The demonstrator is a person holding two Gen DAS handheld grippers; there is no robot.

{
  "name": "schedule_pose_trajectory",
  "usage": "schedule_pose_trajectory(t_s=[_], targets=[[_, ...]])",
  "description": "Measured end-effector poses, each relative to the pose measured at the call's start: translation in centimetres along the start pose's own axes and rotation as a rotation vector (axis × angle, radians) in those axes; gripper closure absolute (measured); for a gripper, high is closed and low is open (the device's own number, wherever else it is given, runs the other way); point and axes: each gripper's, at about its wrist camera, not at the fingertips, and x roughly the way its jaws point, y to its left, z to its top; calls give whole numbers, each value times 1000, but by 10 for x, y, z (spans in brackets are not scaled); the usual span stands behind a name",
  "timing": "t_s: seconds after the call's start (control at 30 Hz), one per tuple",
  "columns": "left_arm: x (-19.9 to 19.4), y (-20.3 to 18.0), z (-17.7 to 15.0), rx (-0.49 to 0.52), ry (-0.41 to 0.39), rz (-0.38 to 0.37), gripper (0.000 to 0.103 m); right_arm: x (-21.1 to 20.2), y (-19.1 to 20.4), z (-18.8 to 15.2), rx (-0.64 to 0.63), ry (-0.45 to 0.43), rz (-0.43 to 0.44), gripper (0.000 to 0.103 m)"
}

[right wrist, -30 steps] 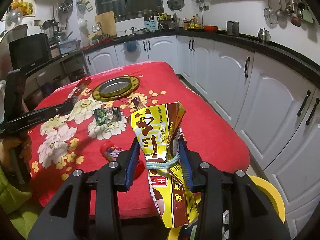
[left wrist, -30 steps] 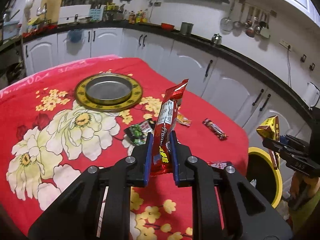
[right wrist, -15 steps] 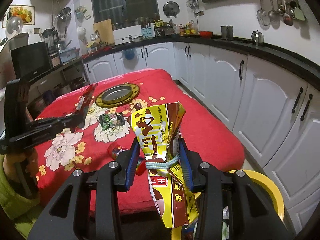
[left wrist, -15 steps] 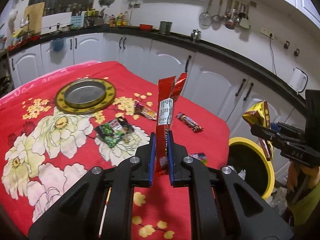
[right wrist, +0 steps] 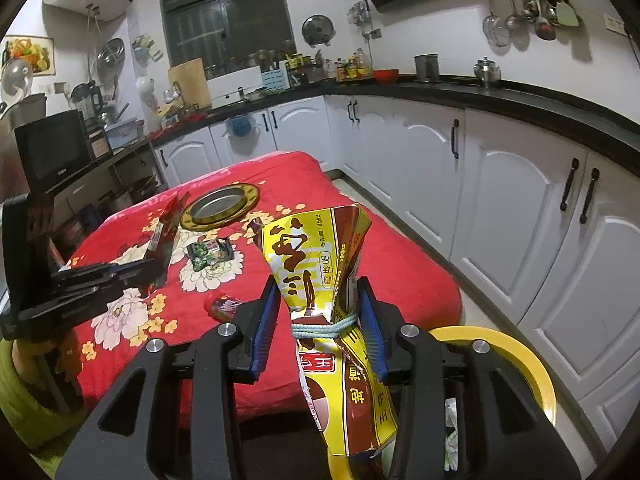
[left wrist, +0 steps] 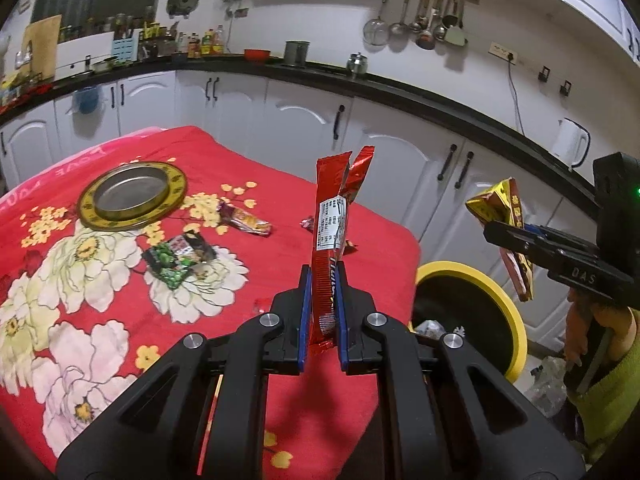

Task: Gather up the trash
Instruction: 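Lift the red wrapper and yellow snack bag and carry them over the bin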

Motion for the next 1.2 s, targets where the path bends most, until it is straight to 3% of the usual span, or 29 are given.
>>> schedule_pose_trajectory(t_s=[1.2], targets=[[50,-108,-32,139,135,-181,97,-53,-85,-32,183,-67,-156,66]])
